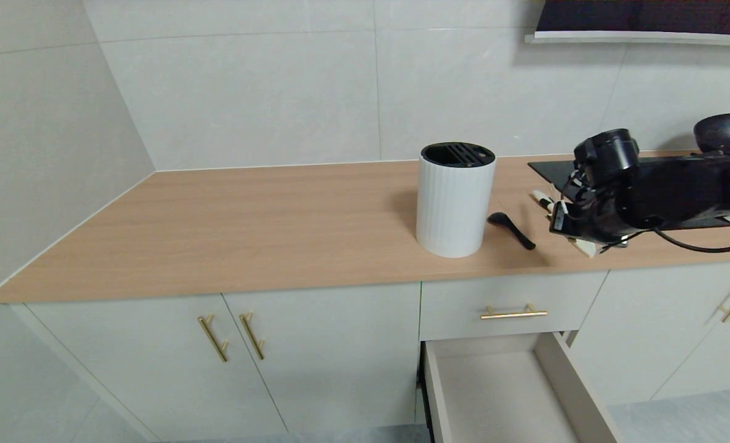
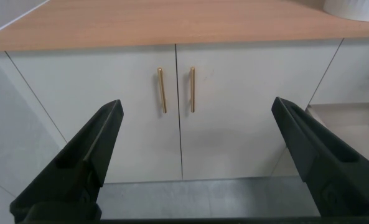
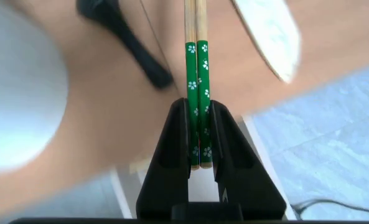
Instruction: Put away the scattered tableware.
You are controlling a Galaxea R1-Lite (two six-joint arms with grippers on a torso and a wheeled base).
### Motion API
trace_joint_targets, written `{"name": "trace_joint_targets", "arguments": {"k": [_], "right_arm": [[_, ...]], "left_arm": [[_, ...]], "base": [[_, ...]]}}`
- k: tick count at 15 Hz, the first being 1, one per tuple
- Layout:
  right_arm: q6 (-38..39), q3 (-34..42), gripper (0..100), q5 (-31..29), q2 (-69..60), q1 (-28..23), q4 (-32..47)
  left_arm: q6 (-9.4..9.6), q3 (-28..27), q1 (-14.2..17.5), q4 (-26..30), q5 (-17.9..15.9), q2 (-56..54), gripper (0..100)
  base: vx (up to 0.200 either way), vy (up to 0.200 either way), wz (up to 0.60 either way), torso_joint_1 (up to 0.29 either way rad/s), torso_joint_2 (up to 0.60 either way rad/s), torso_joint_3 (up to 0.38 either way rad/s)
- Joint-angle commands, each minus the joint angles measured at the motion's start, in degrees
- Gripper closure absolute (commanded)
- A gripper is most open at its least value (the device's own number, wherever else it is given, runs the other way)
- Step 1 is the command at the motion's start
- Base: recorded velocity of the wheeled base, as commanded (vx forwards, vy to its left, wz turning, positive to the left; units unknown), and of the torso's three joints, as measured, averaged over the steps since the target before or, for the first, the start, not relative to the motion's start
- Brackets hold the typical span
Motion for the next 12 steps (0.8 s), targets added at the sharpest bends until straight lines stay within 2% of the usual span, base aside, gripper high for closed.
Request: {"name": "trace_joint_targets", "arguments": {"k": [1, 3, 4, 7, 9, 12], "right_arm": [[-0.21, 11.9, 100, 5.85, -15.23, -0.05, 0.04], [-0.91, 20.86, 100, 15.35, -25.42, -0.75, 0.74], [-2.41, 23.76, 100, 17.63, -28.94, -0.84, 1.89], [-8.56, 31.24, 100, 19.39, -35.88, -0.23, 3.12], [-17.7, 36.51, 100, 23.78, -39.4, -0.23, 2.24], [-21.3, 39.06, 100, 28.0, -41.15, -0.23, 2.15]], "left_arm": [[-0.01, 0.02, 0.02, -0.01, 0.02, 0.02, 0], [-0.01, 0.02, 0.02, -0.01, 0.02, 0.02, 0], [-0.01, 0.02, 0.02, -0.01, 0.02, 0.02, 0], [-0.01, 0.02, 0.02, -0.01, 0.02, 0.02, 0], [-0.01, 0.02, 0.02, -0.01, 0.02, 0.02, 0], [-0.01, 0.02, 0.02, -0.01, 0.02, 0.02, 0]], "base": [[0.0, 0.0, 0.0, 0.0, 0.0, 0.0], [0.0, 0.0, 0.0, 0.0, 0.0, 0.0], [0.0, 0.0, 0.0, 0.0, 0.0, 0.0], [0.0, 0.0, 0.0, 0.0, 0.0, 0.0], [0.0, 0.0, 0.0, 0.0, 0.0, 0.0], [0.0, 0.0, 0.0, 0.0, 0.0, 0.0]]}}
